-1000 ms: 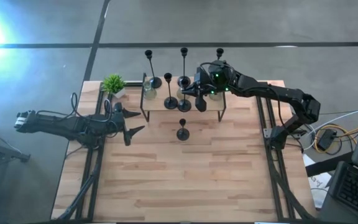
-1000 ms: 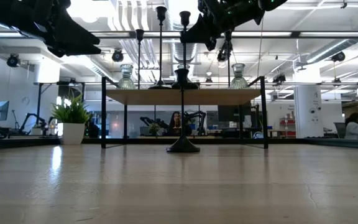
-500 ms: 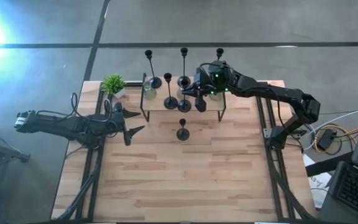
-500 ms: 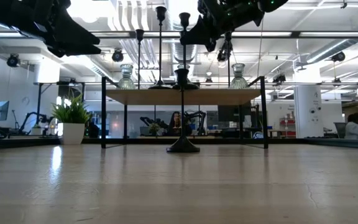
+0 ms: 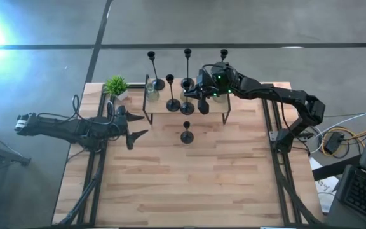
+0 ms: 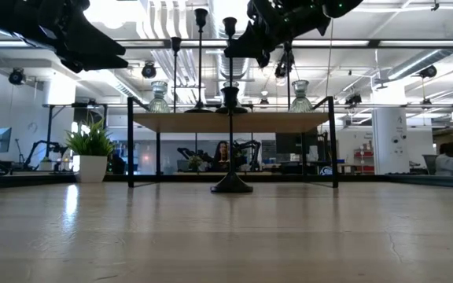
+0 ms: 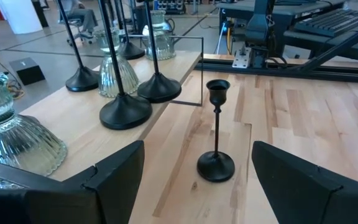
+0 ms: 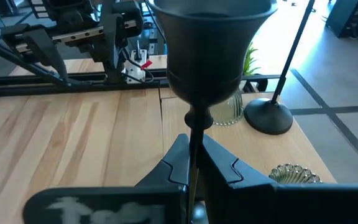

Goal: Pick & Place candle stick holders
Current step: Put the black candle holder on the shelf

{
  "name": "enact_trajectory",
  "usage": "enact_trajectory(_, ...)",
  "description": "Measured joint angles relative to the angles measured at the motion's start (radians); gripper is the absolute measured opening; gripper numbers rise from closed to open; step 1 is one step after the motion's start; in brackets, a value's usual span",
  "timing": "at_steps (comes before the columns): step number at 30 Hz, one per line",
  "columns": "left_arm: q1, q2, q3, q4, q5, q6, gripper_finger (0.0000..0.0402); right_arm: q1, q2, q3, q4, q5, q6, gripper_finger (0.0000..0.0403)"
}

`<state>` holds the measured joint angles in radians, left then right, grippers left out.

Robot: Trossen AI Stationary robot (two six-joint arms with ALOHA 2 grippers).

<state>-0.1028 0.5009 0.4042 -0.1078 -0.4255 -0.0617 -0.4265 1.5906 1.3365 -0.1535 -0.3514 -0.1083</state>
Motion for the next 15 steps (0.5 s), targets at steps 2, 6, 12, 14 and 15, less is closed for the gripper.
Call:
enact_trajectory(2,0.000,0.000,0.000,0.000,0.000,0.000,0.0300,0.000,0.000,0.004,-0.002,0.002,0.001,0.0008)
enact_trajectory(6,0.000,0.000,0.000,-0.001,0.001,0.001,0.0300,0.000,0.000,0.013,-0.018,0.004,0.004,0.0015)
enact_trajectory(12,0.000,0.000,0.000,-0.001,0.001,0.001,0.0300,0.000,0.001,0.015,-0.022,0.006,0.003,0.0052)
enact_trajectory(14,0.000,0.000,0.000,-0.001,0.002,0.001,0.0300,0.000,0.001,0.015,-0.022,0.006,0.001,0.0066)
enact_trajectory(15,0.000,0.000,0.000,-0.001,0.002,0.001,0.0300,0.000,0.001,0.015,-0.021,0.006,0.000,0.0073)
